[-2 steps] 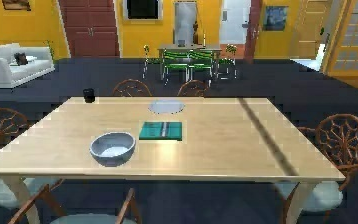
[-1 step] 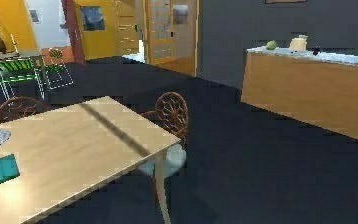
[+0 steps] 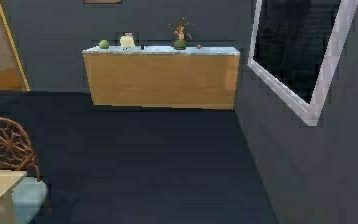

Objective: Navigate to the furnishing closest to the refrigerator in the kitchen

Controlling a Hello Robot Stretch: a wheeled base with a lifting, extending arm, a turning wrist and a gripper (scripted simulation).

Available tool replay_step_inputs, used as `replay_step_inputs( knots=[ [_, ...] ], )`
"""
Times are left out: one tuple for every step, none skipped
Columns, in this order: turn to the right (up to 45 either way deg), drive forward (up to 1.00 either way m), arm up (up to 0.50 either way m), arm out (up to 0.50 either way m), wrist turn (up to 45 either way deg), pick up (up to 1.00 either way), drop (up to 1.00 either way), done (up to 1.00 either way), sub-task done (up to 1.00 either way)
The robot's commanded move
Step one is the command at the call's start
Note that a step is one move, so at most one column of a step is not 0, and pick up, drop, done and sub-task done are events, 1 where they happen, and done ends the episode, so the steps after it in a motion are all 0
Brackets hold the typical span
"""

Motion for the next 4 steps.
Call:
replay_step_inputs(
  knots=[
    [0.0, 0.20, 0.00, 0.00, 0.0, 0.00, 0.00, 0.00, 0.00],
    [-3.0, 0.00, 0.00, 0.00, 0.0, 0.00, 0.00, 0.00, 0.00],
    [0.0, 0.90, 0.00, 0.00, 0.0, 0.00, 0.00, 0.00, 0.00],
    [-39.0, 0.00, 0.00, 0.00, 0.0, 0.00, 0.00, 0.00, 0.00]
  ],
)
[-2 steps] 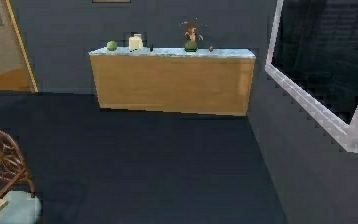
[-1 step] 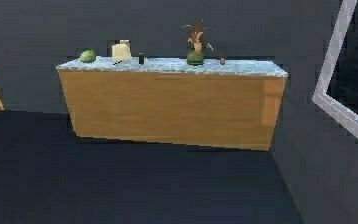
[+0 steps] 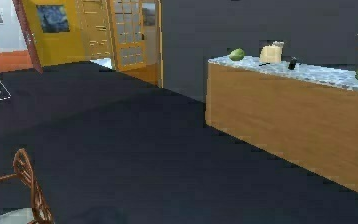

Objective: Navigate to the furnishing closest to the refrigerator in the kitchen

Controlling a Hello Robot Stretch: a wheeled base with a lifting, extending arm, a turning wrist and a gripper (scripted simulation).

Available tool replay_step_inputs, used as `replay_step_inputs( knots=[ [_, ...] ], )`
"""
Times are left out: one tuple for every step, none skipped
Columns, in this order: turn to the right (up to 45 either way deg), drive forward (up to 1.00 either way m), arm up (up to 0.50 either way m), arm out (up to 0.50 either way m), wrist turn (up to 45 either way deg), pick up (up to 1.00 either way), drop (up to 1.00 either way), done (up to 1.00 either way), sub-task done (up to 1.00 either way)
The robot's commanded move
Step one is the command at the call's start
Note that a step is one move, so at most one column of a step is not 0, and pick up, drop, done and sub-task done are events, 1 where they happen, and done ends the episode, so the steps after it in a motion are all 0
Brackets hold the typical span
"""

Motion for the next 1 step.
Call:
replay_step_inputs(
  knots=[
    [0.0, 0.90, 0.00, 0.00, 0.0, 0.00, 0.00, 0.00, 0.00]
  ],
)
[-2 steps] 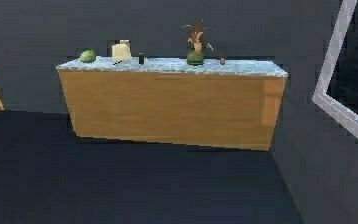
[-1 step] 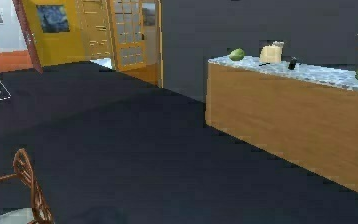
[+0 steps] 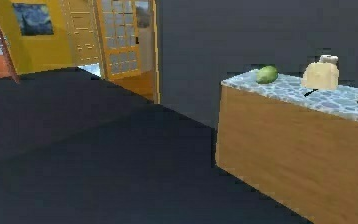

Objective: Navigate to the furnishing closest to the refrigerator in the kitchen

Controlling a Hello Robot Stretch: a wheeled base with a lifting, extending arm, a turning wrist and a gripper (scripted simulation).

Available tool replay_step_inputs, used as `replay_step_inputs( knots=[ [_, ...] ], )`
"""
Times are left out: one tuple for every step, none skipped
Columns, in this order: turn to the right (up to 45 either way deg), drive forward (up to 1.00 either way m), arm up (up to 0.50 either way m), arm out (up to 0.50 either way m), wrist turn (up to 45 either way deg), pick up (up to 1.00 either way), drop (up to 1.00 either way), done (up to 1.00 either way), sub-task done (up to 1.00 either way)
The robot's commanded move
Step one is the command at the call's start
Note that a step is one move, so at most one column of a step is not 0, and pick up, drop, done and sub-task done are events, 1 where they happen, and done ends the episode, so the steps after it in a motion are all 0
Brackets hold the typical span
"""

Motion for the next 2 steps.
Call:
replay_step_inputs(
  knots=[
    [-45.0, 0.00, 0.00, 0.00, 0.0, 0.00, 0.00, 0.00, 0.00],
    [0.0, 1.00, 0.00, 0.00, 0.0, 0.00, 0.00, 0.00, 0.00]
  ],
)
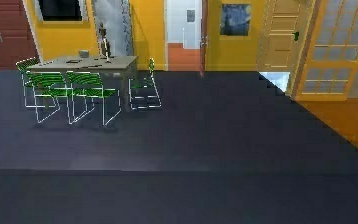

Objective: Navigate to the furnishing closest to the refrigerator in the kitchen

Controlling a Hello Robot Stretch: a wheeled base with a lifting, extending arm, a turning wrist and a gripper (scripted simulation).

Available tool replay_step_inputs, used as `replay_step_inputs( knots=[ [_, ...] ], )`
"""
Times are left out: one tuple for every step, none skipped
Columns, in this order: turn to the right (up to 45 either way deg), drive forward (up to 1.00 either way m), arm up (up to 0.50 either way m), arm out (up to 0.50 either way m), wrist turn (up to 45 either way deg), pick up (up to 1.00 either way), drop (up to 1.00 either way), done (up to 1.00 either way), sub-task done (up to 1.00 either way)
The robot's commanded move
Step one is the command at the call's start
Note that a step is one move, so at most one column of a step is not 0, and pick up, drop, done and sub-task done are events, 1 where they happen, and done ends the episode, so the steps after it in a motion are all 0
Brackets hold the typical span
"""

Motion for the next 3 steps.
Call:
replay_step_inputs(
  knots=[
    [-45.0, 0.00, 0.00, 0.00, 0.0, 0.00, 0.00, 0.00, 0.00],
    [0.0, 1.00, 0.00, 0.00, 0.0, 0.00, 0.00, 0.00, 0.00],
    [-9.0, 0.00, 0.00, 0.00, 0.0, 0.00, 0.00, 0.00, 0.00]
  ],
)
